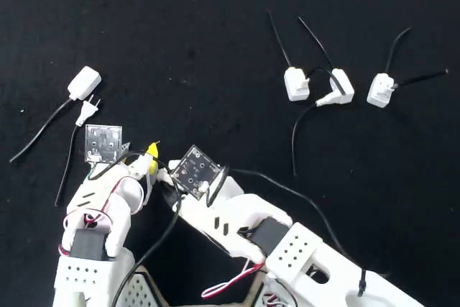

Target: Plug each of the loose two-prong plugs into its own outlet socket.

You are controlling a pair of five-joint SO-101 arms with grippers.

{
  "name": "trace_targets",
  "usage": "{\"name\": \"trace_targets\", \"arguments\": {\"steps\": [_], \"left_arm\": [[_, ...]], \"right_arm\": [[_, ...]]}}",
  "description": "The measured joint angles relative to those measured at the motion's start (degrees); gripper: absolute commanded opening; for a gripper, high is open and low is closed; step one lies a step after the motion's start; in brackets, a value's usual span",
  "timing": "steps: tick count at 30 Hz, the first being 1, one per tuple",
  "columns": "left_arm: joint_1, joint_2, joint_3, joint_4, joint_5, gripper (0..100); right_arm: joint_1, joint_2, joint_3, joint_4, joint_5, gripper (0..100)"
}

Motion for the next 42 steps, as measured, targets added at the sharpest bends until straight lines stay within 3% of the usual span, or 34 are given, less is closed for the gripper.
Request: {"name": "trace_targets", "arguments": {"steps": [8, 15, 20, 25, 31, 42], "left_arm": [[0.2, 0.9, -1.1, -2.2, 0.0, 18], [0.0, 0.9, -5.2, 1.5, -0.1, 18], [-6.2, 0.9, -5.1, 1.5, -0.2, 18], [-11.3, 0.9, 1.1, -5.2, -0.2, 18], [-11.4, 1.0, 2.3, -9.8, -0.2, 18], [-11.4, 1.0, 2.5, -10.0, -0.2, 18]], "right_arm": [[0.6, 0.0, -0.1, 0.0, 0.0, 1.0], [5.1, 0.0, -0.1, 2.1, 0.0, 1.0], [10.0, 0.0, -4.5, 9.1, 0.0, 1.0], [16.6, 0.0, -11.3, 17.1, -2.9, 1.1], [17.4, 0.2, -16.4, 24.1, -4.0, 1.1], [17.7, 24.8, -34.0, 37.9, -4.5, 1.2]]}}
